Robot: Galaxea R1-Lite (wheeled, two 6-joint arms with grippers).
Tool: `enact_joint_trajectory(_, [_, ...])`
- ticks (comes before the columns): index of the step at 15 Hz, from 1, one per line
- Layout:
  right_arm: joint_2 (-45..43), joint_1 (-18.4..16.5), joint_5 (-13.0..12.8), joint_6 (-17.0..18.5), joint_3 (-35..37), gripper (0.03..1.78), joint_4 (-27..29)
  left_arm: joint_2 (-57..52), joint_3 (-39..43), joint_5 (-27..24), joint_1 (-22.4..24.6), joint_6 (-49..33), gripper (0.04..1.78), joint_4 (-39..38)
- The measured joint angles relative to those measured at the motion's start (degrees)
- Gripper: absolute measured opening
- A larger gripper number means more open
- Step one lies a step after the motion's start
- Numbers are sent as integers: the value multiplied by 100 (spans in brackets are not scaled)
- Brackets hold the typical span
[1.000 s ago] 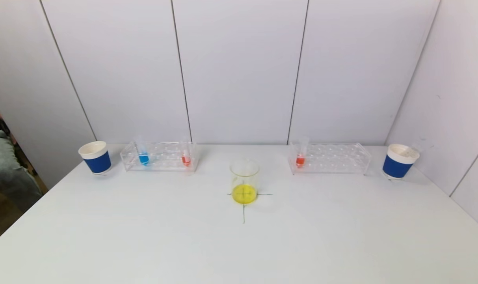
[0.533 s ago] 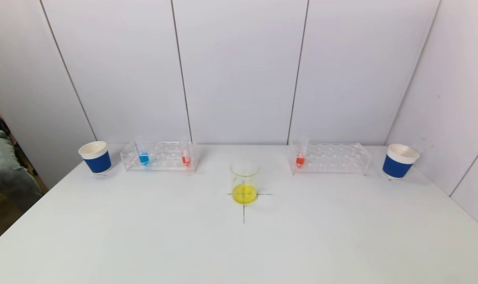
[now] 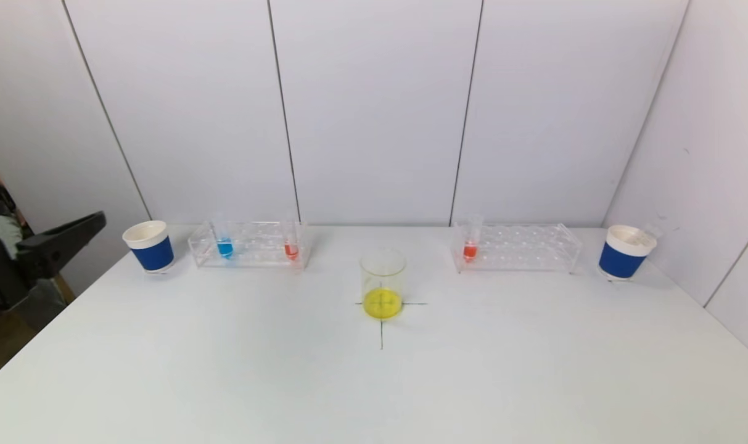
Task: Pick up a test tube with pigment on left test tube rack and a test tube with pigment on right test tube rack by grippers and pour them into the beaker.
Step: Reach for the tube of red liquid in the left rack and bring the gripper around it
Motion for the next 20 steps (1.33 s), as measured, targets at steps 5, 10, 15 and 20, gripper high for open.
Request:
enact_joint_trajectory(5, [0,0,0,-1,0,176,2,1610,-20,206,-299,-30,176,-1351])
enact_joint_trajectory(10, [0,0,0,-1,0,176,2,3178,59,939,-725,-165,176,-3085])
enact_joint_trajectory(15, [0,0,0,-1,0,176,2,4860,74,1314,-1045,-328,176,-5015])
enact_joint_trajectory(20, [1,0,0,-1,0,176,2,6029,-402,1306,-1161,-569,176,-5605])
